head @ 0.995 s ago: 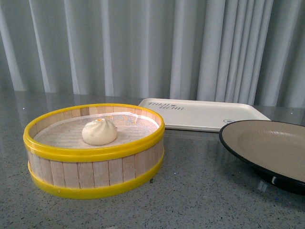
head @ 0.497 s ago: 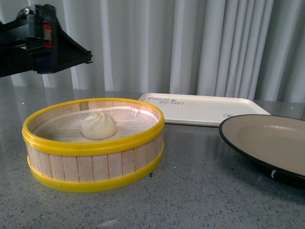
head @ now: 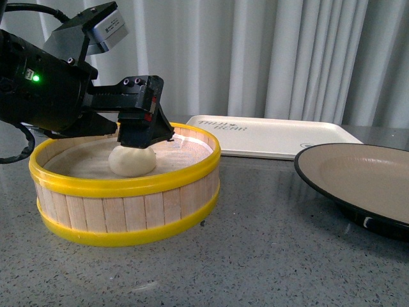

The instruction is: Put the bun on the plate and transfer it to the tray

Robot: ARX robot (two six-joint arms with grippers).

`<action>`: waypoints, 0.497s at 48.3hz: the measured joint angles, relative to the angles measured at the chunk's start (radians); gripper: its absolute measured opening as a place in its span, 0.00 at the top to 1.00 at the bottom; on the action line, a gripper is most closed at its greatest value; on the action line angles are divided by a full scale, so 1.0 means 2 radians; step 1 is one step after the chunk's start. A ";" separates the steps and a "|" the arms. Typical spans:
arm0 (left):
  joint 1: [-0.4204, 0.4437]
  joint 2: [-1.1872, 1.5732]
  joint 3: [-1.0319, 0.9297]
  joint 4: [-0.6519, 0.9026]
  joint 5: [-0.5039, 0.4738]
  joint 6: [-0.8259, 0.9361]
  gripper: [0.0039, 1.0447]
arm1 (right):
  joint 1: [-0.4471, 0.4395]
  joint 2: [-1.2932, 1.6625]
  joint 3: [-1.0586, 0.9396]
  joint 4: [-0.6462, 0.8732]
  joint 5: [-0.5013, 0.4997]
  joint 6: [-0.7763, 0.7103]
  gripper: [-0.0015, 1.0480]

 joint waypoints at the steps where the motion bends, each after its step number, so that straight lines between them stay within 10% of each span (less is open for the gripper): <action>1: -0.001 0.000 0.000 0.001 0.000 -0.001 0.06 | 0.000 0.000 0.000 0.000 0.000 0.000 0.08; 24: -0.023 0.030 0.016 0.007 -0.064 0.032 0.06 | 0.000 0.000 0.000 0.000 0.000 0.000 0.08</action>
